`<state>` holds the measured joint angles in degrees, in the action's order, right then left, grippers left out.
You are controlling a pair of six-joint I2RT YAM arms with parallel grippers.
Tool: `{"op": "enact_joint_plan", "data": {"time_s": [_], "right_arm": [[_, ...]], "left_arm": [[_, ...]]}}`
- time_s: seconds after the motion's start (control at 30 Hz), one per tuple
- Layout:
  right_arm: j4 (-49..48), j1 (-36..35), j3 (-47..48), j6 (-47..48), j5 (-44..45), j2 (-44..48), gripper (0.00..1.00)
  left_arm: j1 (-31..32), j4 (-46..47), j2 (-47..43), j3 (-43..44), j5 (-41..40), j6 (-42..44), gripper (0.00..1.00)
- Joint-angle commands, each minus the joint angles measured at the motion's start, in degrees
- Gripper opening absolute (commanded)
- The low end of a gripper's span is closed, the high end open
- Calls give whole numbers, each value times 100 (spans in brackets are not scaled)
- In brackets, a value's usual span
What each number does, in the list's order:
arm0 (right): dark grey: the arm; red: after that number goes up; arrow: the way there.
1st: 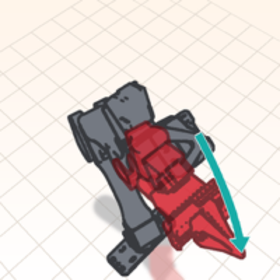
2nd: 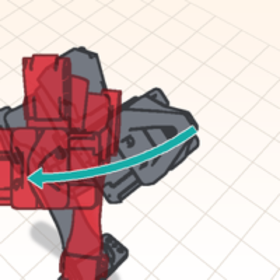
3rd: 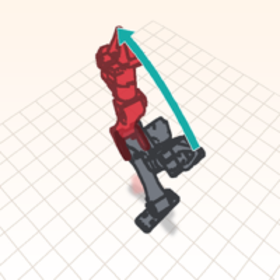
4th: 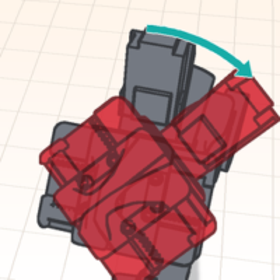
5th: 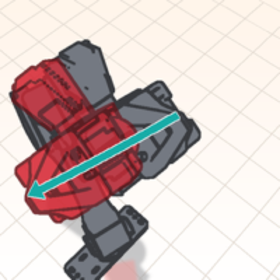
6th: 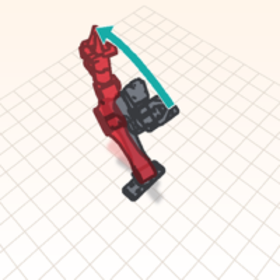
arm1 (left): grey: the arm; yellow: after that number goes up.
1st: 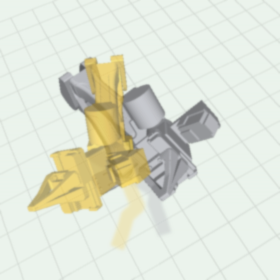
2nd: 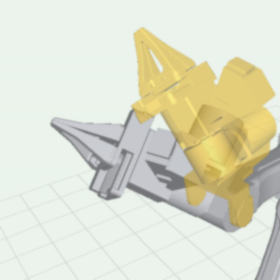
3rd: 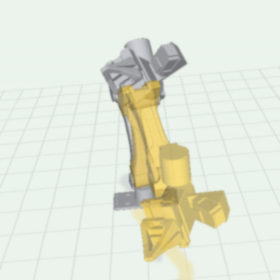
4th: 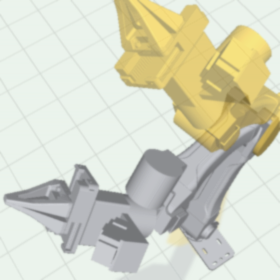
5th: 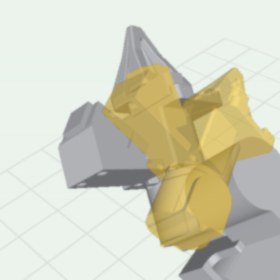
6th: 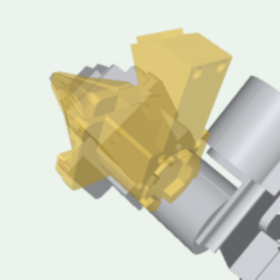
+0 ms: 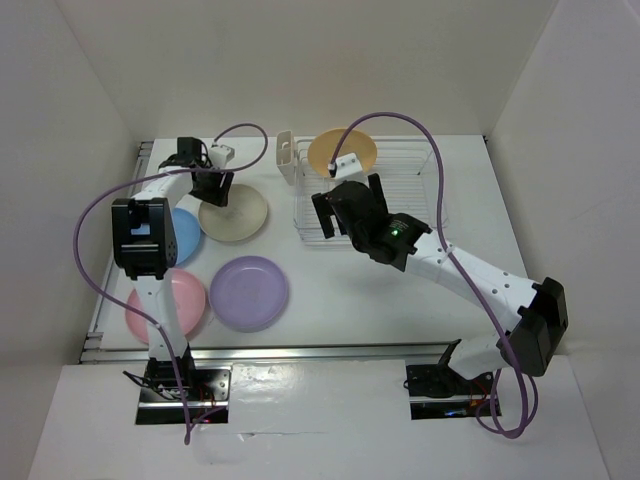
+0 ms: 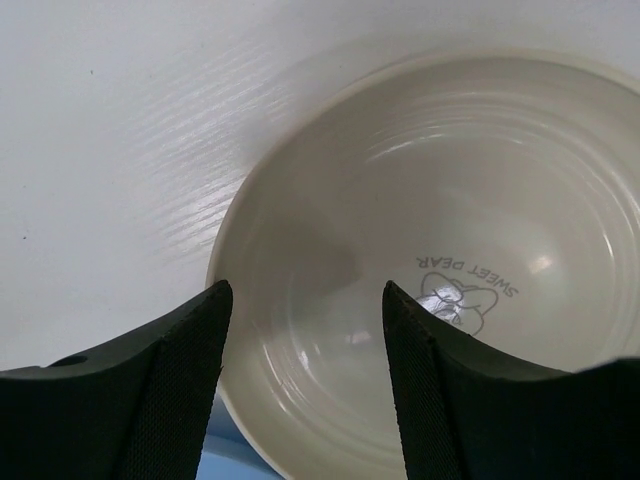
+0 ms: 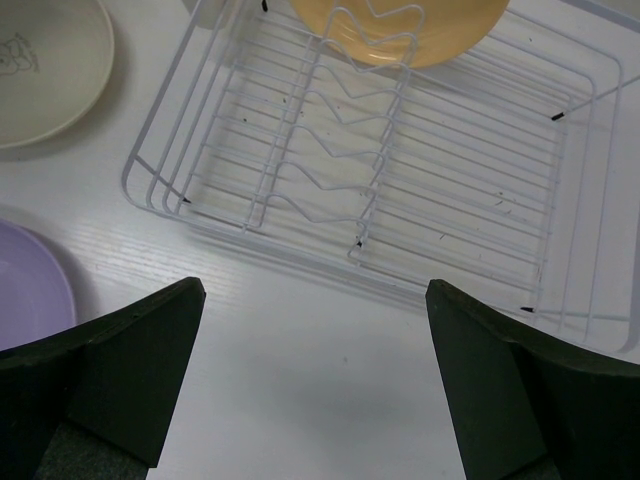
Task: Load the plates into the dish rack
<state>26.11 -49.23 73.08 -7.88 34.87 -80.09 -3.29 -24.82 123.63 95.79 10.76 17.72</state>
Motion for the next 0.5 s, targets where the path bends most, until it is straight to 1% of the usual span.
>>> {"op": "enact_joint_plan", "data": {"time_s": [0.0,0.03,0.13,0.3,0.37,0.47], "right_arm": [[-35,28,216,-99,11,65,100],[-36,28,216,-100,11,64,100],[-97,28,268,-30,-50,-68,100],[-211,28,383,94,-103,-261,100],[-211,28,383,94,-103,-261,100],[-211,28,321,94,-103,-261,100]], "left_arm": [[-23,29,-348,11,268,74,68],[-23,30,-410,-120,216,74,68],[-23,91,-463,-122,154,145,68],[-75,91,-410,133,294,145,67],[-75,257,-550,133,295,145,67],[-75,521,-612,133,-109,293,67]]}}
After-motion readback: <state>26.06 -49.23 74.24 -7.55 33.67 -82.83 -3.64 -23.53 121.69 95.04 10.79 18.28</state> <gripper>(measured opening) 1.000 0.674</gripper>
